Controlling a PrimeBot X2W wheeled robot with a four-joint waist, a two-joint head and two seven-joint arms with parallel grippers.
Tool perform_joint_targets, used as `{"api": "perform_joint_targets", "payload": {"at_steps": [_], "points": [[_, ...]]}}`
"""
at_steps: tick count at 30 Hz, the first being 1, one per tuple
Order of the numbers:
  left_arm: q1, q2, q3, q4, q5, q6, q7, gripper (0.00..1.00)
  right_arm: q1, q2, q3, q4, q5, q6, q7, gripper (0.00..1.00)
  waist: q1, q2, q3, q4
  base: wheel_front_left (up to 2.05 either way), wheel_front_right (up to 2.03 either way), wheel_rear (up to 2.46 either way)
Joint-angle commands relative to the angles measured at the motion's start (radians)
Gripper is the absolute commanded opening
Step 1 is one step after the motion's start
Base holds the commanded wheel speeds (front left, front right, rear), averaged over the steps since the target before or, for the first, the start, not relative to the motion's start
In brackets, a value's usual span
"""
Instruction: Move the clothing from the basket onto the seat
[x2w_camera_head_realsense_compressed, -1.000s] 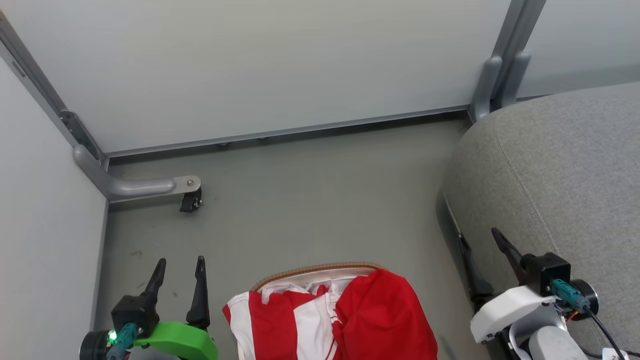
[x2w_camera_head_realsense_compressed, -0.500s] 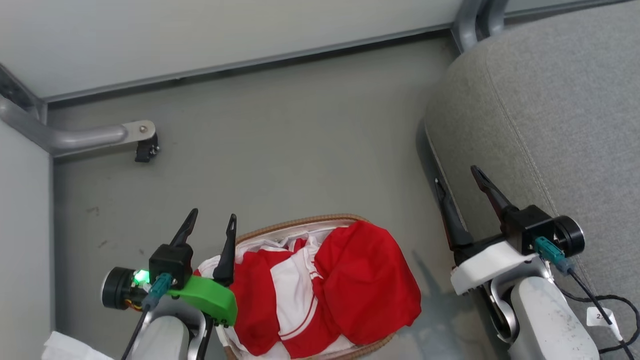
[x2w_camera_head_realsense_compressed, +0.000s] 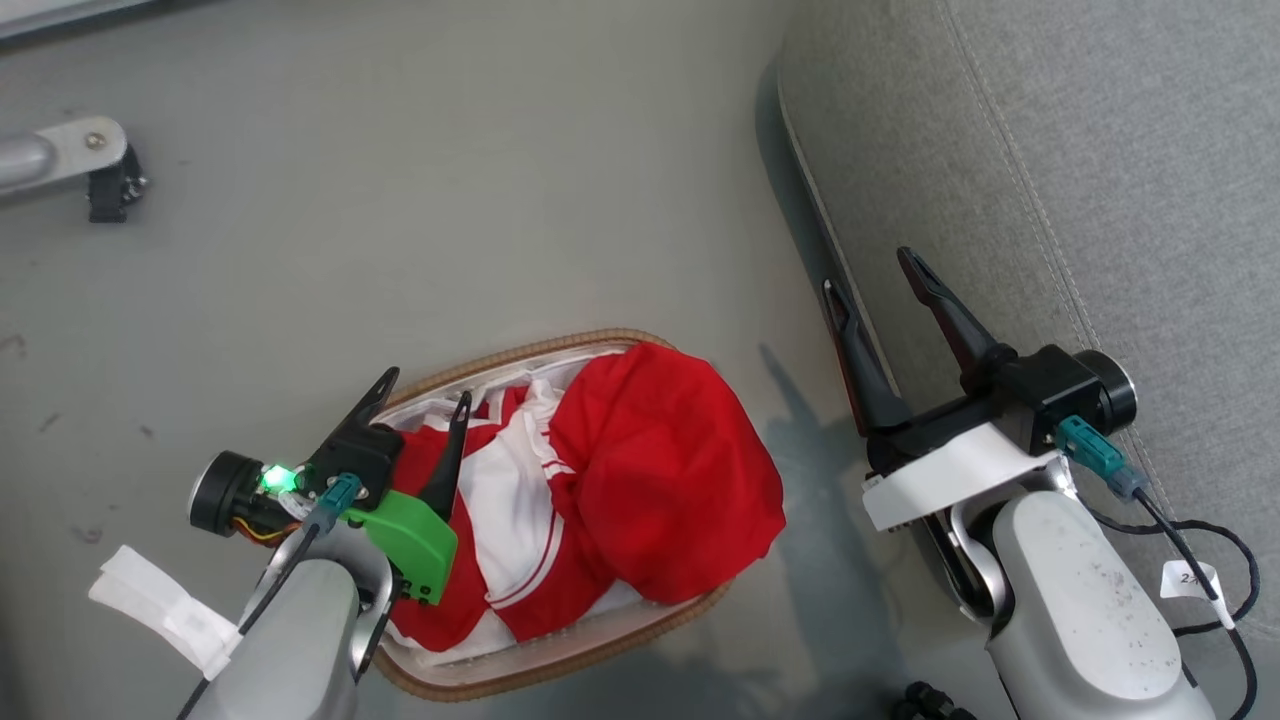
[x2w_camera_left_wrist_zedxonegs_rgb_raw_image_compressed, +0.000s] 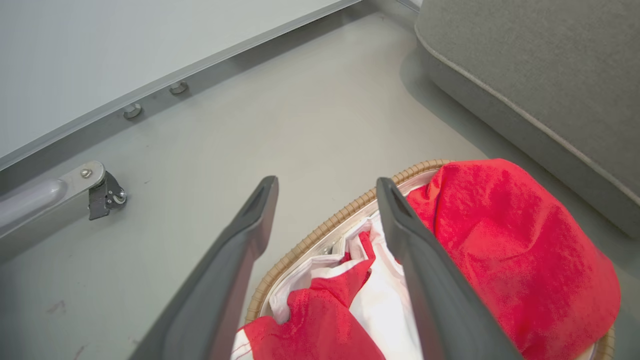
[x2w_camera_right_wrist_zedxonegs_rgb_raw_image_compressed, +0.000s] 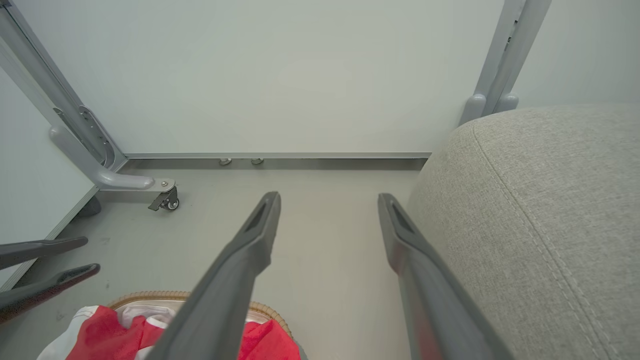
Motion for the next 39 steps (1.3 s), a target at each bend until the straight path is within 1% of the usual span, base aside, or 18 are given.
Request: {"api": "perform_joint_targets", "payload": {"at_steps": [1, 9, 11, 17, 24, 26, 30, 39], "points": [[-0.031, 0.021, -0.008, 0.022, 0.004, -0.003, -0.001, 1.0, -0.02, -0.001, 0.006, -0.009, 0.01, -0.001, -0.002, 1.0, -0.0001, 0.0, 0.106, -0.077, 0.0, 0.0, 0.0], [-0.111, 0.058, -0.073, 0.187, 0.049, -0.003, -0.001, 1.0, -0.038, 0.0, 0.031, -0.016, 0.036, -0.001, -0.002, 1.0, -0.0001, 0.0, 0.192, -0.105, 0.0, 0.0, 0.0], [-0.132, 0.061, -0.088, 0.234, 0.067, 0.013, -0.001, 1.0, -0.038, -0.001, 0.035, -0.014, 0.039, -0.001, -0.002, 1.0, -0.0001, 0.0, 0.204, -0.108, 0.0, 0.0, 0.0], [-0.189, 0.043, -0.128, 0.41, 0.107, 0.046, 0.001, 1.0, -0.036, -0.001, 0.048, -0.003, 0.047, -0.001, -0.002, 1.0, -0.0001, 0.0, 0.226, -0.11, 0.0, 0.0, 0.0], [-0.244, 0.027, -0.161, 0.539, 0.128, 0.064, 0.015, 1.0, -0.04, -0.001, 0.058, 0.0, 0.049, -0.001, -0.002, 1.0, -0.0001, 0.0, 0.245, -0.11, 0.0, 0.0, 0.0], [-0.26, 0.025, -0.177, 0.563, 0.142, 0.067, 0.027, 1.0, -0.04, -0.001, 0.058, 0.0, 0.047, -0.001, -0.002, 1.0, -0.0001, 0.0, 0.249, -0.109, 0.0, 0.0, 0.0], [-0.282, 0.016, -0.216, 0.588, 0.169, 0.051, 0.038, 1.0, -0.041, -0.001, 0.06, 0.002, 0.048, -0.001, -0.002, 1.0, -0.0001, 0.0, 0.259, -0.107, 0.0, 0.0, 0.0], [-0.328, -0.003, -0.251, 0.599, 0.159, 0.025, 0.017, 1.0, -0.053, -0.001, 0.082, -0.007, 0.066, -0.001, -0.002, 1.0, -0.0001, 0.0, 0.293, -0.114, 0.0, 0.0, 0.0]]}}
